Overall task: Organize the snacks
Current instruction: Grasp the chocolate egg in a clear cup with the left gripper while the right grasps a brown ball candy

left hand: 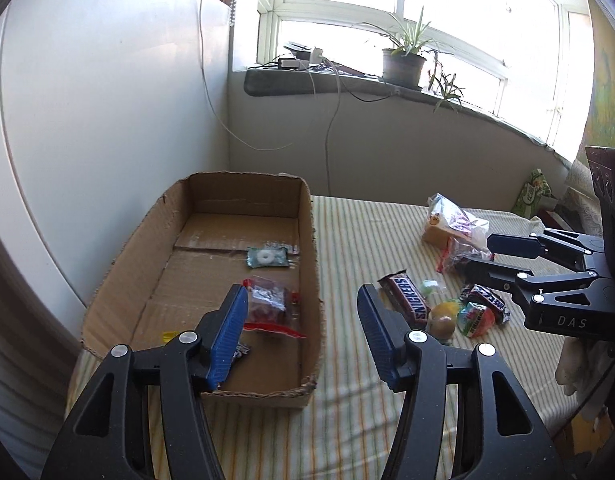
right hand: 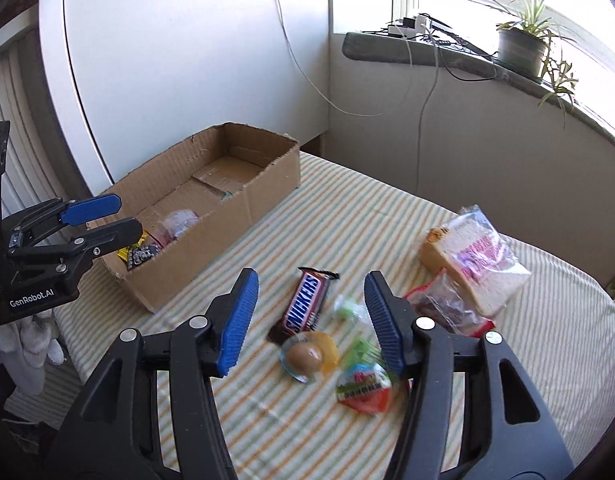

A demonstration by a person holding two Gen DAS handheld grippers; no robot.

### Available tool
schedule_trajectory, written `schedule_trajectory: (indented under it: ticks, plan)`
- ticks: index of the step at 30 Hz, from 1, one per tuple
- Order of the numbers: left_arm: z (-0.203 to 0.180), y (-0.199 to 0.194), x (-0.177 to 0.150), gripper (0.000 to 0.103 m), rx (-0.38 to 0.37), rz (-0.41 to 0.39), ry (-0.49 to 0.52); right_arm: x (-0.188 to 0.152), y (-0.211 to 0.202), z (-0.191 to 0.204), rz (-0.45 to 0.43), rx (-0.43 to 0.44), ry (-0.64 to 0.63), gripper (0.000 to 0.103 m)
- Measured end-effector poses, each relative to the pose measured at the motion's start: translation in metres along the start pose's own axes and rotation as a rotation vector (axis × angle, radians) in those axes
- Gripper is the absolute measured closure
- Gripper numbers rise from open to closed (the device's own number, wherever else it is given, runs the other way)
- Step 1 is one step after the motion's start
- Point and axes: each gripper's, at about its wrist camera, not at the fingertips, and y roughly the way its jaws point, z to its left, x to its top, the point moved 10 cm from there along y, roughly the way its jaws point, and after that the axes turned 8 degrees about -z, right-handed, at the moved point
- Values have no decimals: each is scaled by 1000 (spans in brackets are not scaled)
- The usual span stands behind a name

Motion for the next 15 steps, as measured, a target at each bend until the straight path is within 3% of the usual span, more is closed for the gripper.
schedule_trajectory:
  ticks: [2,7,15]
  plan:
    - [-14,3,-4,47,-28,13,5,-10,-12,-18,-6,-43,0,25]
    - [-43,15,-16,47,-72,50,14,-39,-27,-52,30,-100,4,25]
    - [-92,33,-39,47,-143,119,65,-69,-26,-74,85,-102,31,25]
